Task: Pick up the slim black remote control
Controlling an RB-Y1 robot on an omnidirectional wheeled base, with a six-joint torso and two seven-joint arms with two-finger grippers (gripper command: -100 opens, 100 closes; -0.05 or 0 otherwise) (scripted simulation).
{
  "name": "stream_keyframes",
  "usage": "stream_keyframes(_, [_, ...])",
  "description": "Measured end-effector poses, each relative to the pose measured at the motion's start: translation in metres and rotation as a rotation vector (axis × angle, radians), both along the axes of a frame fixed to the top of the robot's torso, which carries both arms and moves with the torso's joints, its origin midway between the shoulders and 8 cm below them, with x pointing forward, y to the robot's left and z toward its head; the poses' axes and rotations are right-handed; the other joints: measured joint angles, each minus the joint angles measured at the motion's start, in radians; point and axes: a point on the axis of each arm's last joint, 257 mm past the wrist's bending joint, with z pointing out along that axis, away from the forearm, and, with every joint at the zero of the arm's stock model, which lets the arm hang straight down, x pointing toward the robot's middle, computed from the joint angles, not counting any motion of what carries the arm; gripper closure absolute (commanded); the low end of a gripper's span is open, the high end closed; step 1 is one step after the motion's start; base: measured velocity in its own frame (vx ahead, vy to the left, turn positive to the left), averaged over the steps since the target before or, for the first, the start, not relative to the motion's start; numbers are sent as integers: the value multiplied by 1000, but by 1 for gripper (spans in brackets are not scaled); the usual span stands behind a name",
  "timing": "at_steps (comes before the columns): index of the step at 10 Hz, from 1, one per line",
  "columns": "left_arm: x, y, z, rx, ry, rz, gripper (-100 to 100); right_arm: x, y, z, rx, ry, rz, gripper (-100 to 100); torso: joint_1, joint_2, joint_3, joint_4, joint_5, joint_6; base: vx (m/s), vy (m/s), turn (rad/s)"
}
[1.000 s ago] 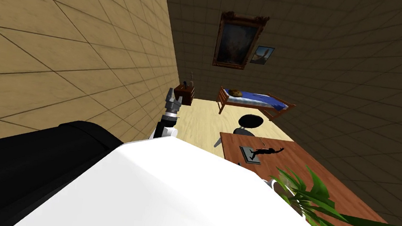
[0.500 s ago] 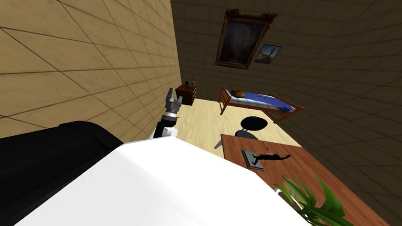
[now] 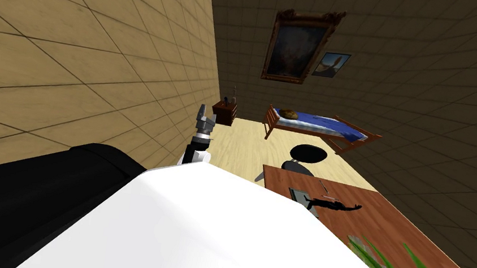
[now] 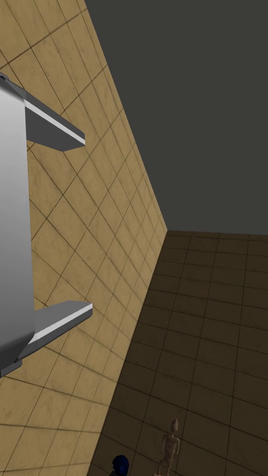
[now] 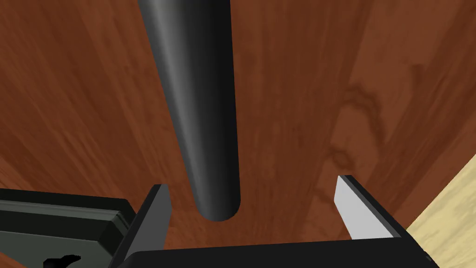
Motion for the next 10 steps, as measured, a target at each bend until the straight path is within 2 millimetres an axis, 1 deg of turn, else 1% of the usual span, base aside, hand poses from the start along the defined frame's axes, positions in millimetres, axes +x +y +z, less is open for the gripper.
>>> stream_keyframes(1, [0,0,0,0,0,0,0,-13,-7,-4,-23,29,6,-100,0,1,0,0,0,0,68,-31,84])
stream_keyframes(2, [0,0,0,0,0,0,0,-20,-9,-2,-34,45,32,-100,1,2,1,0,0,0,26,-13,14])
stream_keyframes(3, [0,0,0,0,0,0,0,-20,-10,-2,-36,46,28,0,2,4,2,1,0,0,6,-3,-1])
stream_keyframes(4, [0,0,0,0,0,0,0,-20,-10,-2,-36,46,29,-100,3,6,3,1,1,0,-25,-59,46])
stream_keyframes(5, [0,0,0,0,0,0,0,-19,0,-5,-31,45,29,-100,0,8,4,2,0,0,-22,-80,36])
stream_keyframes(6, [0,0,0,0,0,0,0,-17,2,-9,-35,44,17,-100,-1,8,4,2,0,0,-17,-87,34])
stream_keyframes(9, [0,0,0,0,0,0,0,-12,25,-19,-31,44,14,-100,-2,8,5,2,-1,0,-25,-83,37])
stream_keyframes(10, [0,0,0,0,0,0,0,-10,31,-23,-31,44,3,-100,-3,8,5,2,-2,0,-12,-27,12])
